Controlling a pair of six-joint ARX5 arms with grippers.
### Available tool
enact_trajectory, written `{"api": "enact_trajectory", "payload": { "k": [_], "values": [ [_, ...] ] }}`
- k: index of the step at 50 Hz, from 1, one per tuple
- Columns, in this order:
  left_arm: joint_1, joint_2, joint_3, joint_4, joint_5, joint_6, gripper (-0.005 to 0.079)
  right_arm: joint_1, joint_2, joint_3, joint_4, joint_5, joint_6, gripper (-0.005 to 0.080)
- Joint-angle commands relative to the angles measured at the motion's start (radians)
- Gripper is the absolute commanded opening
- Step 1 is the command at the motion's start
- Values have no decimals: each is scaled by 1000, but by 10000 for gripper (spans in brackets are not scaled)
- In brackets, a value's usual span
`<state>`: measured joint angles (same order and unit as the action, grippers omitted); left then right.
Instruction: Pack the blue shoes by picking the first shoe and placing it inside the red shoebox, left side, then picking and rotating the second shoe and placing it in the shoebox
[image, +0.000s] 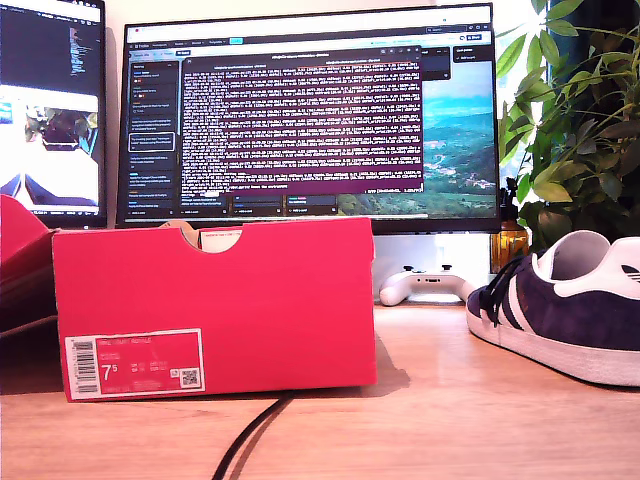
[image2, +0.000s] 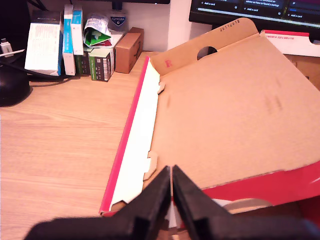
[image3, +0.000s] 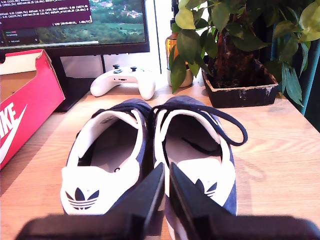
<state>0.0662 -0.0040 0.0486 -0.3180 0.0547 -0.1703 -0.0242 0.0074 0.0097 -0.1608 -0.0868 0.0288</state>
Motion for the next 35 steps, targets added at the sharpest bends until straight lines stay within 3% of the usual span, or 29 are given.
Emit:
{"api": "enact_trajectory", "payload": {
  "k": [1,26,35],
  "values": [
    [-3,-8,-22,-26,5,0,-21,2,-6,-4,6,5,1,-11],
    [-3,-8,-22,-25,6,-6,-21,2,-6,-4,6,5,-1,-11],
    [-3,-8,-22,-19,105,-113,-21,4,-6,-4,7,-12,15,-11]
  ]
}}
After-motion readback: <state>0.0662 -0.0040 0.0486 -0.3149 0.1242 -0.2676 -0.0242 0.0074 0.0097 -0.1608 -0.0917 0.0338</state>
